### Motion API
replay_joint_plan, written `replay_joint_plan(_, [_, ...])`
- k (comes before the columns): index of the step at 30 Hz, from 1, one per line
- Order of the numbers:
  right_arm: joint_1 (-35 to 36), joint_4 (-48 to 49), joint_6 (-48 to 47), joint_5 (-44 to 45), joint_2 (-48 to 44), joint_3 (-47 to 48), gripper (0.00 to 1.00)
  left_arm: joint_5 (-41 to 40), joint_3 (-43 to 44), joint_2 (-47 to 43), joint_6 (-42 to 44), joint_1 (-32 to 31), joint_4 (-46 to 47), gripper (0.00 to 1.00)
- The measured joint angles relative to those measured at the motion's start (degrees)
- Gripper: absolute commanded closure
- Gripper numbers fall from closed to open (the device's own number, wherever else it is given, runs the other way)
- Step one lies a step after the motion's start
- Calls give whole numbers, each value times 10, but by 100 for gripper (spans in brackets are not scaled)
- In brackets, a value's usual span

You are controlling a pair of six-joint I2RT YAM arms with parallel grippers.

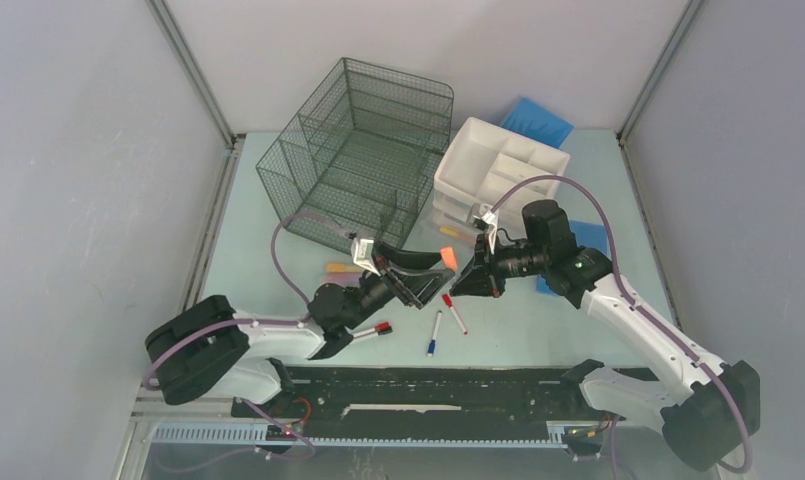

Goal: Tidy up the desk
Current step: Place the stationery in the drawer.

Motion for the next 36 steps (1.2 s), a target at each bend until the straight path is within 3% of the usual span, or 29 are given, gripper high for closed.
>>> replay_joint_plan(4, [-1, -33, -56, -7, 0, 0, 100, -2, -38, -39, 22, 3, 0, 1])
replay_joint_plan(10, [-17, -143, -208, -32, 9, 12, 100, -2, -120, -161, 79, 22, -49, 0])
replay_joint_plan(15, [-27, -221, -324, -13, 15, 34, 100, -21, -122, -326, 137, 40, -256, 0])
replay_joint_plan(22, [-47, -275, -400, 36, 18, 55, 100, -75, -119, -475, 192, 47, -488, 0])
replay_joint_plan(29, [-35, -301, -428, 100, 22, 92, 100, -104, -119, -531, 206, 50, -612, 0])
replay_joint_plan(36, [21, -336, -447, 208, 44, 151, 100, -120, -120, -555, 205, 50, -671, 0])
